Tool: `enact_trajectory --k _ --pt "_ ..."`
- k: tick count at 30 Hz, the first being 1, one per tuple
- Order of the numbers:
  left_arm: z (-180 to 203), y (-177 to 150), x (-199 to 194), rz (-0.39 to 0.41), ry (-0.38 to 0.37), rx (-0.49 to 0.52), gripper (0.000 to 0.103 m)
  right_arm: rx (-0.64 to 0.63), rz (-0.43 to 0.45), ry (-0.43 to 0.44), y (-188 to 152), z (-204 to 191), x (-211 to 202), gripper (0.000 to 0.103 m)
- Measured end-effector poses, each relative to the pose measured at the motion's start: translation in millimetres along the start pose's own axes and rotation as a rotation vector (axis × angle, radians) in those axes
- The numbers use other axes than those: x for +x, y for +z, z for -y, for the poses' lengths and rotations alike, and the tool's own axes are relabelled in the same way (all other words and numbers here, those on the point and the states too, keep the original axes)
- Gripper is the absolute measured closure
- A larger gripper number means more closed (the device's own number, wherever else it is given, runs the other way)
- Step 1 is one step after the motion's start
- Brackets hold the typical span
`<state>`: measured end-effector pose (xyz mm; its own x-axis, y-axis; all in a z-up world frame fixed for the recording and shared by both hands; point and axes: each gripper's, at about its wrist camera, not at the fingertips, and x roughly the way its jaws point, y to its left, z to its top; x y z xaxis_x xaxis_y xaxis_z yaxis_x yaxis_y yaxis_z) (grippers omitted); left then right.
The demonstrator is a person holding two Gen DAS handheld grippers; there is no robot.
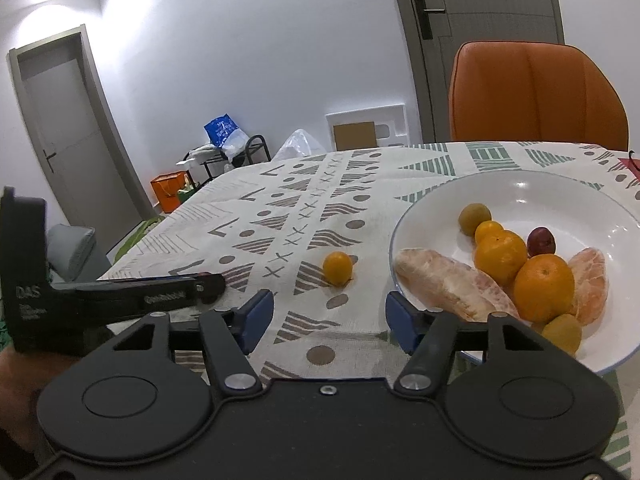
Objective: Organize fruits
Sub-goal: 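Grasp the red plum with the left tool while the right tool grasps the small mandarin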
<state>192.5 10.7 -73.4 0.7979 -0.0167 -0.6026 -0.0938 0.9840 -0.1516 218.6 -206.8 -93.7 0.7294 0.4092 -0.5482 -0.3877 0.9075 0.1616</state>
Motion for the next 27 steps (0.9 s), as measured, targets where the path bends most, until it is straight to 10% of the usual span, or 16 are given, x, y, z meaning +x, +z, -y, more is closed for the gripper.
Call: enact_trajectory --k 27 --pt "-43.0 2.3 -31.4 0.046 -0.022 -0.082 0.081 -0.077 -0.025 -0.113 11.7 -32.6 48.4 0.061"
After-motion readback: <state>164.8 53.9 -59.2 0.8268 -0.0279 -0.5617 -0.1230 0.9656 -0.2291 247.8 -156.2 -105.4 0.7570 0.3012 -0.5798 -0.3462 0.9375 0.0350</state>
